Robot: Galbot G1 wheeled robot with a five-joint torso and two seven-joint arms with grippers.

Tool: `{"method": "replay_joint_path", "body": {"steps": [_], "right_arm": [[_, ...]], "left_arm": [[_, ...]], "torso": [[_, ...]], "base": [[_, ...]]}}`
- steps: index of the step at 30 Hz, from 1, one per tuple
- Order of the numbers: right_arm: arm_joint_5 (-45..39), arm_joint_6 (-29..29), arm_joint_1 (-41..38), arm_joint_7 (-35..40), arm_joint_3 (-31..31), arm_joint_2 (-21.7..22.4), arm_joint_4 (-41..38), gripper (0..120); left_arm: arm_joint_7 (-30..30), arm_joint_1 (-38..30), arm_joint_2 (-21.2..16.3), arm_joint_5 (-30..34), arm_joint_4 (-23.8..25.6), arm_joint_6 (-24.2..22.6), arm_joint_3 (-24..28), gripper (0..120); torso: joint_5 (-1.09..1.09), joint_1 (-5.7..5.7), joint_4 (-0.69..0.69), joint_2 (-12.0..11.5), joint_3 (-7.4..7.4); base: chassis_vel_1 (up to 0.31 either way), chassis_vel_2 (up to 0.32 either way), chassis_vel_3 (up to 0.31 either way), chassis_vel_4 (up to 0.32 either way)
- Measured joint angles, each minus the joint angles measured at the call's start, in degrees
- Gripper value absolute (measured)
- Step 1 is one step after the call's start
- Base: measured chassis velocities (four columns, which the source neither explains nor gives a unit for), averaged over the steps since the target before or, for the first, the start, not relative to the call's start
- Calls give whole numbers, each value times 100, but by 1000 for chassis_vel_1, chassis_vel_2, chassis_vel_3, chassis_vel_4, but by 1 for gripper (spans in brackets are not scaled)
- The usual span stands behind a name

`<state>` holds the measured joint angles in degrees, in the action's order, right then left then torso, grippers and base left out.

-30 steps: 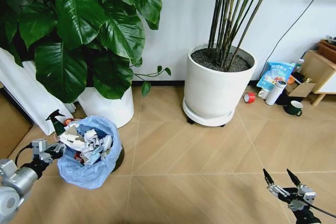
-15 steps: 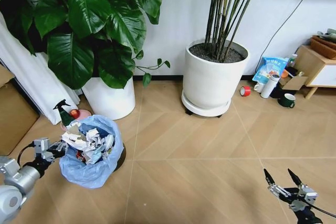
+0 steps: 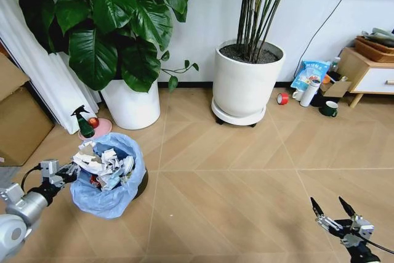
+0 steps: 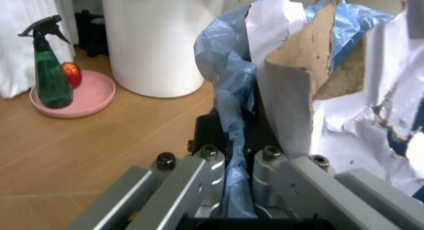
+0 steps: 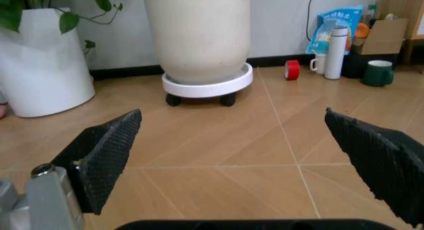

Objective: Pick up the trash bin and place the garbage on the floor into it.

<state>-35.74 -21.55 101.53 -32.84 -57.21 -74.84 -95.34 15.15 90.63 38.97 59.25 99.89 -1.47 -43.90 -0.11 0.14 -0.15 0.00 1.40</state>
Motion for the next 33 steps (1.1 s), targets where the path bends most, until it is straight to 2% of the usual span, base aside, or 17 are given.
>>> {"method": "replay_joint_path", "body": {"steps": [13, 22, 25, 26, 33], "right_arm": [[82, -18, -4, -24, -7, 18, -19, 100], [156, -33, -8, -40, -33, 26, -53, 100], [187, -34, -10, -46, -33, 26, -63, 100], [193, -34, -11, -47, -31, 27, -83, 100], [220, -36, -10, -63, -31, 54, -96, 100]], "left_arm": [[-41, -73, -28, 23, 28, -12, 87, 0], [-44, -97, -45, 65, 66, -13, 100, 0], [-46, -97, -52, 68, 78, -14, 100, 0], [-49, -94, -53, 70, 80, -15, 104, 0], [-71, -91, -67, 110, 108, -32, 107, 0]], "torso": [[0, 0, 0, 0, 0], [-2, 0, 2, 0, 0], [4, 0, -1, 0, 0], [-3, 0, 1, 0, 0], [-1, 0, 1, 0, 0]], "base": [[129, -126, -130, 132], [194, -191, -198, 204], [202, -201, -236, 185], [199, -218, -190, 199], [192, -195, -182, 184]]}}
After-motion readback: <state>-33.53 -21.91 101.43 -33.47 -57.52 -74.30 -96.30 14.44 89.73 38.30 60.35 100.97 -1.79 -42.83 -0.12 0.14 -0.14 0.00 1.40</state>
